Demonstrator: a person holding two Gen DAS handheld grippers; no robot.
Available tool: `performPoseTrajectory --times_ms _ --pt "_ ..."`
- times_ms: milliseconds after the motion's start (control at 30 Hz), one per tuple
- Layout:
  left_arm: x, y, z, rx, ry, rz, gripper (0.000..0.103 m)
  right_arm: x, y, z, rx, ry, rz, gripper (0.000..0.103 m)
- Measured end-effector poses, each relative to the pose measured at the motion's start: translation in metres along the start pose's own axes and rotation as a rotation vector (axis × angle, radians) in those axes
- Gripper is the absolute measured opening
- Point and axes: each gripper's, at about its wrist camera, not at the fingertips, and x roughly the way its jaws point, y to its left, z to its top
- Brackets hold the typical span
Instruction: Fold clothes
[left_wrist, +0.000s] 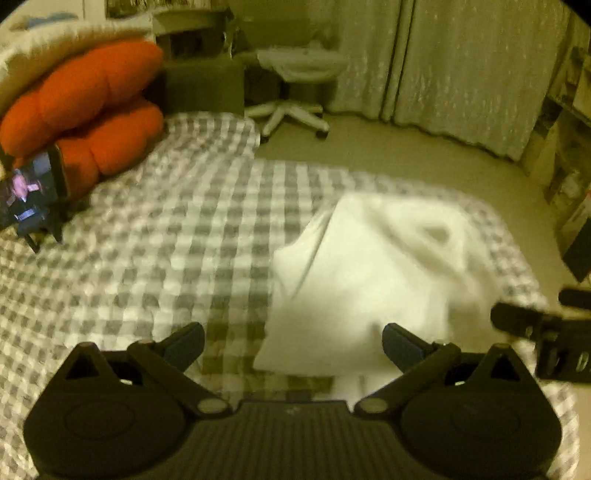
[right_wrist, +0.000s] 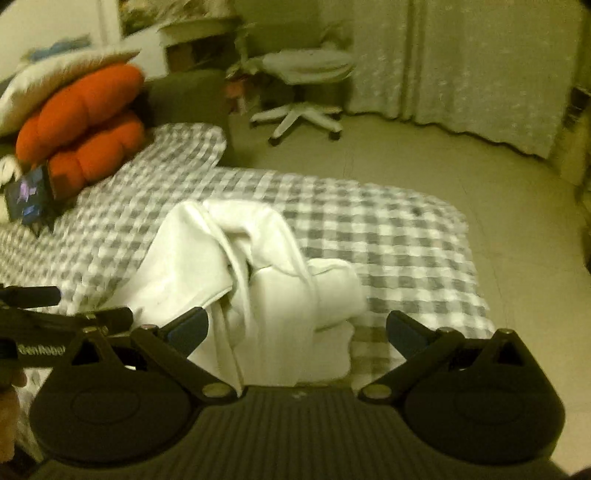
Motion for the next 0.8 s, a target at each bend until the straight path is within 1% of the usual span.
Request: performPoseTrajectory --times_ms 100,133,167,233,267,300,333,367,400,433,467,500,533,600,633,800 --pt "0.009 0.010 0.003 -0.051 0.006 0.006 0.102 0.014 0.003 0.005 -0.065 0.013 -0.024 0.102" --pt "0.011 0.013 0.004 -0.069 0.008 0.008 0.102 0.019 0.005 0.007 -0.089 0.014 -0.024 0.096" --pt "0.013 0.014 0.005 -0.060 0.012 0.000 0.102 0.023 0.005 0.008 -0.112 0.021 -0.016 0.090" --pt "0.016 0.015 0.006 -0.054 0.011 -0.009 0.102 0.033 0.005 0.009 -0.132 0.051 -0.012 0.060" --pt "0.019 0.017 0.006 -0.065 0.014 -0.008 0.102 0.037 0.004 0.009 -0.133 0.064 -0.010 0.054" --pt "0.023 0.020 0.007 -0.075 0.020 -0.013 0.098 0.041 0.003 0.009 -0.137 0.076 0.000 0.042" --pt "0.026 0.023 0.009 -0.085 0.029 -0.025 0.094 0.043 0.001 0.009 -0.137 0.082 0.012 0.032" --pt "0.027 0.024 0.009 -0.097 0.034 -0.040 0.085 0.043 0.000 0.010 -0.135 0.083 0.026 0.023" --pt "0.028 0.025 0.010 -0.110 0.037 -0.054 0.077 0.041 -0.001 0.012 -0.136 0.077 0.039 0.011" --pt "0.027 0.024 0.011 -0.108 0.039 -0.072 0.072 0.038 -0.001 0.013 -0.137 0.070 0.052 0.008" --pt "0.026 0.023 0.012 -0.103 0.040 -0.090 0.059 0.036 -0.002 0.017 -0.146 0.057 0.056 0.006" --pt "0.026 0.021 0.014 -0.088 0.038 -0.106 0.042 0.032 -0.003 0.021 -0.154 0.042 0.059 0.005" --pt "0.026 0.018 0.015 -0.063 0.036 -0.118 0.035 0.027 -0.004 0.025 -0.160 0.022 0.058 0.004" --pt "0.024 0.012 0.017 -0.017 0.032 -0.133 0.004 0.018 -0.008 0.033 -0.165 -0.020 0.048 0.004" --pt "0.024 0.011 0.018 0.000 0.032 -0.137 0.002 0.014 -0.010 0.037 -0.164 -0.044 0.037 0.004" --pt "0.020 0.023 0.027 0.000 0.005 -0.158 0.001 0.001 -0.023 0.051 -0.101 -0.117 0.068 0.004"
